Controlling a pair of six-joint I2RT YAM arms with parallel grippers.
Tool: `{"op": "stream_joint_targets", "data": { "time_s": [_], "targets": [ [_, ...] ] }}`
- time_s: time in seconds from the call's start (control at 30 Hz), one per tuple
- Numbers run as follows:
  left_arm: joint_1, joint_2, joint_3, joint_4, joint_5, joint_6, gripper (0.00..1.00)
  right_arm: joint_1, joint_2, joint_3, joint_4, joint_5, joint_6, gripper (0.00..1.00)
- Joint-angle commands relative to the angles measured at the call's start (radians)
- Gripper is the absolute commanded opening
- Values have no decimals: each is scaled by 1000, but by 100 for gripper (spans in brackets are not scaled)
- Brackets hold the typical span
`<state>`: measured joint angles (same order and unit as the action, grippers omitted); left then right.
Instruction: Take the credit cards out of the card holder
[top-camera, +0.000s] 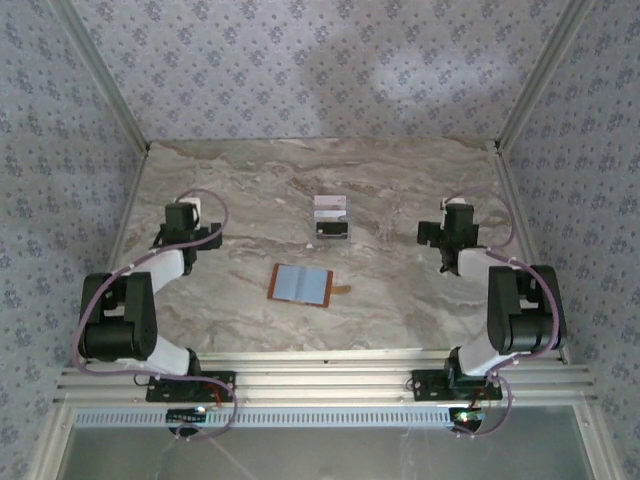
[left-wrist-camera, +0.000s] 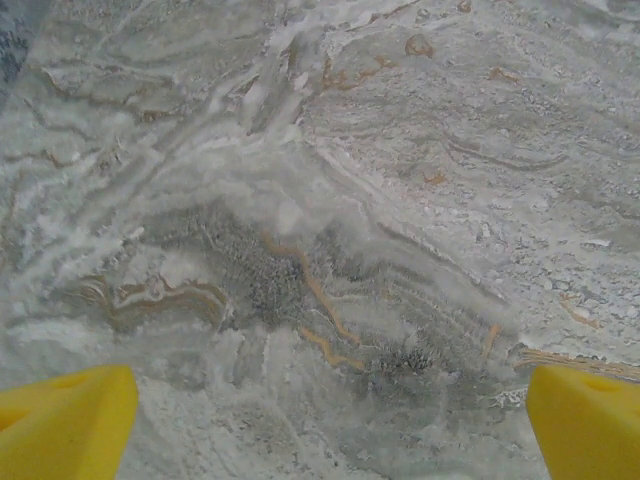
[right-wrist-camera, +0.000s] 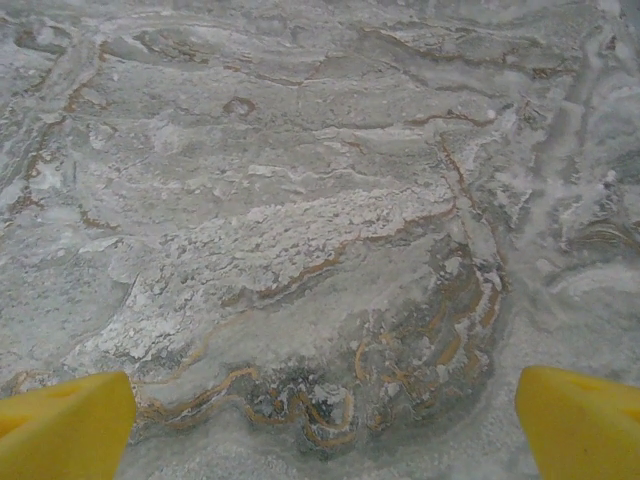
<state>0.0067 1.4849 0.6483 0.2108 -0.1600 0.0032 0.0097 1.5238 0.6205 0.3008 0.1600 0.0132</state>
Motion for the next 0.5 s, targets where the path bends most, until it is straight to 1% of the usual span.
{"op": "stream_joint_targets", "data": {
  "time_s": [0.0,0.13,0.2,0.27,0.37,0.4,0.47],
  "targets": [
    [29,-18,-73,270,81,-67,100,-20,-3,-60,227,-51,-31,99],
    [29,22,-159,453,144,-45,100,-22,-32,-153,363,-117,-56,100],
    [32,19,-191,502,147,-46,100,-27,-31,-172,393,-145,-58,100],
    [33,45,-225,585,171,-36,100,-32,-28,-197,439,-168,-63,100],
    [31,48,-231,596,170,-32,99,-37,4,-251,566,-174,-57,100],
    [25,51,-236,608,151,-33,99,-38,-4,-240,527,-179,-60,100],
    [8,49,-236,606,114,-25,100,-46,1,-240,534,-194,-55,100]
  ]
}}
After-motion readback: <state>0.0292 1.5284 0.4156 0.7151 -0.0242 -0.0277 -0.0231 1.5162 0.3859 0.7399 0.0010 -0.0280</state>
